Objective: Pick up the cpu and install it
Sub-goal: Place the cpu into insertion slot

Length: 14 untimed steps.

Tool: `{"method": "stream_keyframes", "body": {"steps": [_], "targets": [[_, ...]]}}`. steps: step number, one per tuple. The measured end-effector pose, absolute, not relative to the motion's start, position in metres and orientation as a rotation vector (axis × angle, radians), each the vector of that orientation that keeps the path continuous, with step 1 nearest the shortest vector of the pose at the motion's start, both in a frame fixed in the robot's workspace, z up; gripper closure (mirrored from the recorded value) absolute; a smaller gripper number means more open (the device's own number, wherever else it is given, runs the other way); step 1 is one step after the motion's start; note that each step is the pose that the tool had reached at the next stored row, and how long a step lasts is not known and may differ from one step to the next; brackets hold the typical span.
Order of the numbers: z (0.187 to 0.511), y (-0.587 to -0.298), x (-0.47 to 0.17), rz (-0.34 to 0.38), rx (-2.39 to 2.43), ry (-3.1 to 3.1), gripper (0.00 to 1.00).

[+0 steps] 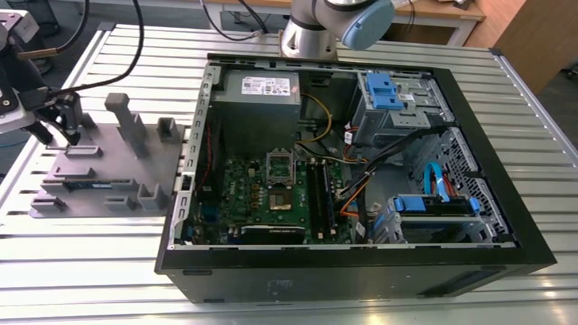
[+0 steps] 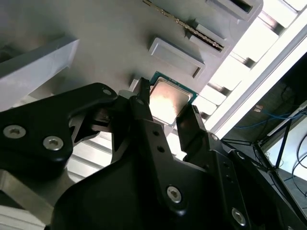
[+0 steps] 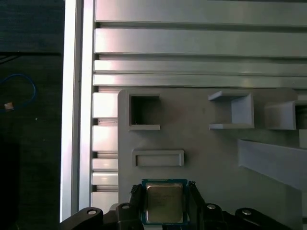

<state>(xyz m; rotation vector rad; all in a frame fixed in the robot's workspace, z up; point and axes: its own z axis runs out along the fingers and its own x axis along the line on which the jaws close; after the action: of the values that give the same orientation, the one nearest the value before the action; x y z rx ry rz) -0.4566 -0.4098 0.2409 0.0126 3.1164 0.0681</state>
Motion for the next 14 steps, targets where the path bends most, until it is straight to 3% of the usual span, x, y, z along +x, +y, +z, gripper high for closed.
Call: {"method": "stream_keyframes", "body": {"steps": [14], "targets": [[0.262, -0.41, -0.456, 0.068, 0.012, 3.116, 0.53]]}}
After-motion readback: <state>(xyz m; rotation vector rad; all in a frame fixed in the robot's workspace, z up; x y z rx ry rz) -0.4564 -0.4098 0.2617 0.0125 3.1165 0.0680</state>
